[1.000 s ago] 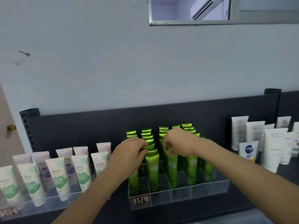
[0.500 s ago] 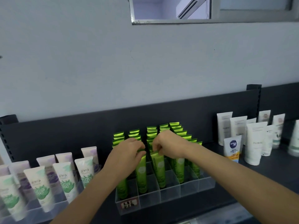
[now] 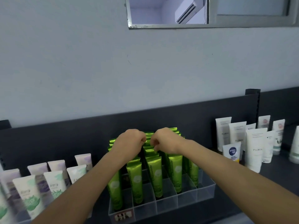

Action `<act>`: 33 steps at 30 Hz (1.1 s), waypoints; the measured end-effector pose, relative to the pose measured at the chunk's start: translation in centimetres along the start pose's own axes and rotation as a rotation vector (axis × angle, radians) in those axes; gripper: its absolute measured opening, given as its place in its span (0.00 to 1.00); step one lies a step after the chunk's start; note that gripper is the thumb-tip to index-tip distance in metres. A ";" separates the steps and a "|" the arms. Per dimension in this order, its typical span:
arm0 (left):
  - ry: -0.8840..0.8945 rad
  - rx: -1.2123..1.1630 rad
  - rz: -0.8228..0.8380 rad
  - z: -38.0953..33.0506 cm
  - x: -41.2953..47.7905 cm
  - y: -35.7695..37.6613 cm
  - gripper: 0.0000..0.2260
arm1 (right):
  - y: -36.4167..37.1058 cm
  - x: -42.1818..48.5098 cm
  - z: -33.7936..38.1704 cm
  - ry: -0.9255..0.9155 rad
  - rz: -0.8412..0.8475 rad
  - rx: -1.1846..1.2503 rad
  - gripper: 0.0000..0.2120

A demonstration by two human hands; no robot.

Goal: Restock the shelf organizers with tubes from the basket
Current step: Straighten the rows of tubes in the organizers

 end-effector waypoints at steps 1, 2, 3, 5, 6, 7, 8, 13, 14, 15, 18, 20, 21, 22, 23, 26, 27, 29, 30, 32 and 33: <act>-0.014 0.011 0.008 0.4 0.1 0.1 0.09 | 0.4 0.3 0.0 0.000 0.019 -0.008 0.11; -0.033 0.010 0.012 0.9 0.2 0.2 0.09 | 0.8 0.6 0.0 -0.006 0.033 -0.019 0.10; -0.051 0.001 0.013 1.5 0.1 0.3 0.09 | 1.2 0.9 -0.1 -0.012 0.039 -0.032 0.09; -0.080 -0.012 0.014 2.3 0.0 0.3 0.08 | 1.5 1.3 -0.1 -0.025 0.029 -0.056 0.08; -0.089 -0.018 0.015 2.7 -0.2 0.3 0.08 | 1.5 1.5 -0.1 -0.031 0.007 -0.073 0.07; -0.095 -0.023 0.014 3.0 -0.2 0.4 0.09 | 1.2 1.8 -0.2 -0.038 -0.026 -0.086 0.07; -0.100 -0.029 0.010 3.2 -0.3 0.3 0.09 | 1.0 1.9 -0.2 -0.042 -0.052 -0.094 0.07; -0.122 -0.007 0.025 3.8 -0.4 0.7 0.09 | 2.3 2.1 -0.3 -0.095 0.061 -0.112 0.10; -0.127 -0.004 0.040 3.9 -0.5 0.9 0.09 | 2.5 2.1 -0.2 -0.104 0.071 -0.107 0.09; -0.131 -0.005 0.054 4.0 -0.6 1.1 0.09 | 2.5 2.1 -0.1 -0.109 0.065 -0.099 0.08; -0.141 0.007 0.073 4.5 -0.8 1.2 0.08 | 2.3 2.4 0.0 -0.114 0.027 -0.050 0.07; -0.161 -0.007 0.073 4.9 -0.7 1.1 0.06 | 2.3 2.4 0.1 -0.123 0.020 -0.028 0.08; -0.166 -0.022 0.082 5.0 -0.7 1.1 0.05 | 2.3 2.4 0.1 -0.132 0.018 -0.023 0.08; -0.163 -0.038 0.104 5.0 -0.7 1.2 0.05 | 2.3 2.4 0.2 -0.142 0.018 -0.019 0.08; -0.152 -0.048 0.136 5.0 -0.7 1.5 0.05 | 2.3 2.3 0.2 -0.151 0.025 -0.013 0.08; -0.115 -0.031 0.199 4.6 -0.7 2.0 0.07 | 1.6 2.6 -0.1 -0.146 0.036 0.032 0.07; -0.113 -0.031 0.193 4.6 -0.7 2.1 0.07 | 1.1 3.0 -0.4 -0.130 0.010 0.050 0.06; -0.116 -0.043 0.162 4.9 -0.3 2.0 0.07 | 0.3 3.9 -1.1 -0.096 -0.058 0.067 0.06; -0.116 -0.041 0.150 5.1 -0.1 2.0 0.07 | 0.3 4.3 -1.3 -0.084 -0.068 0.058 0.07; -0.116 -0.039 0.136 5.5 0.1 2.0 0.07 | 1.1 4.6 -1.5 -0.069 -0.023 0.020 0.08; -0.115 -0.042 0.130 5.8 0.2 2.1 0.07 | 1.8 4.6 -1.4 -0.067 0.015 0.004 0.09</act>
Point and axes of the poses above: each hand's wrist, its own x-axis towards the middle knuckle, its own y-axis out of the palm, z = x × y, the point moved 9 cm from there along x, towards the middle knuckle, and after that the axes turned 12 degrees about -z, right-handed, at the moved point
